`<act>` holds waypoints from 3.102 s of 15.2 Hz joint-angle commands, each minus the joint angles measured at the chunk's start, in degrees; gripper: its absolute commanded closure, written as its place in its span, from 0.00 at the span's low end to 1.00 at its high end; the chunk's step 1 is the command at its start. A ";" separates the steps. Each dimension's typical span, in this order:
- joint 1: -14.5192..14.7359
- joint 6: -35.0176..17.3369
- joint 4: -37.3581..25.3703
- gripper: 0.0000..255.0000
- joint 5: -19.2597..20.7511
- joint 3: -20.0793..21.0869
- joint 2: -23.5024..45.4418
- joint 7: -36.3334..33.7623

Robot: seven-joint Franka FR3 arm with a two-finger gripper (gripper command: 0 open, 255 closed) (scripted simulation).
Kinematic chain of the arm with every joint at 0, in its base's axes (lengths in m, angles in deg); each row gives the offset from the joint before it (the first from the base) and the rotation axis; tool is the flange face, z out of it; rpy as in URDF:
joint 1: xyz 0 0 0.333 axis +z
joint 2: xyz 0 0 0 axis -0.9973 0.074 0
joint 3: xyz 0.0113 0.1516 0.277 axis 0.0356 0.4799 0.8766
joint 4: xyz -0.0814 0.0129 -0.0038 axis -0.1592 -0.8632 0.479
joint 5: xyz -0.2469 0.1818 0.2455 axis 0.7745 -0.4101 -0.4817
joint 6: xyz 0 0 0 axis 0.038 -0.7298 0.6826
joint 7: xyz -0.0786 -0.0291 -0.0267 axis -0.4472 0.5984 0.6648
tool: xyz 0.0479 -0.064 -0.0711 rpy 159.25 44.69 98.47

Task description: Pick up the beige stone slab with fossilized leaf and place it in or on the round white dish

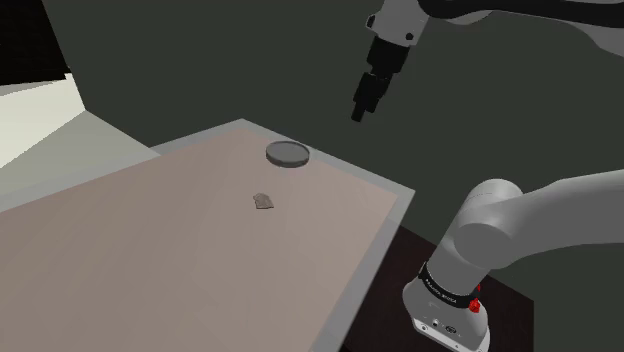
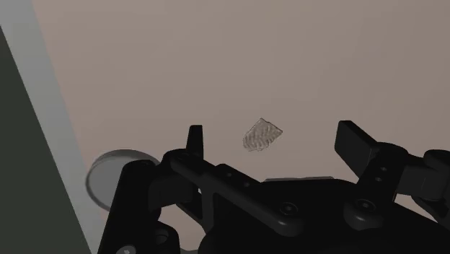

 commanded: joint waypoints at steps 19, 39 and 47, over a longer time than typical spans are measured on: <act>-3.28 -30.13 2.62 0.00 -2.20 13.33 30.57 -23.70; -2.62 -47.62 -9.41 0.00 10.53 14.36 63.82 -44.95; -2.61 -47.61 -9.40 0.00 10.52 14.36 63.81 -44.94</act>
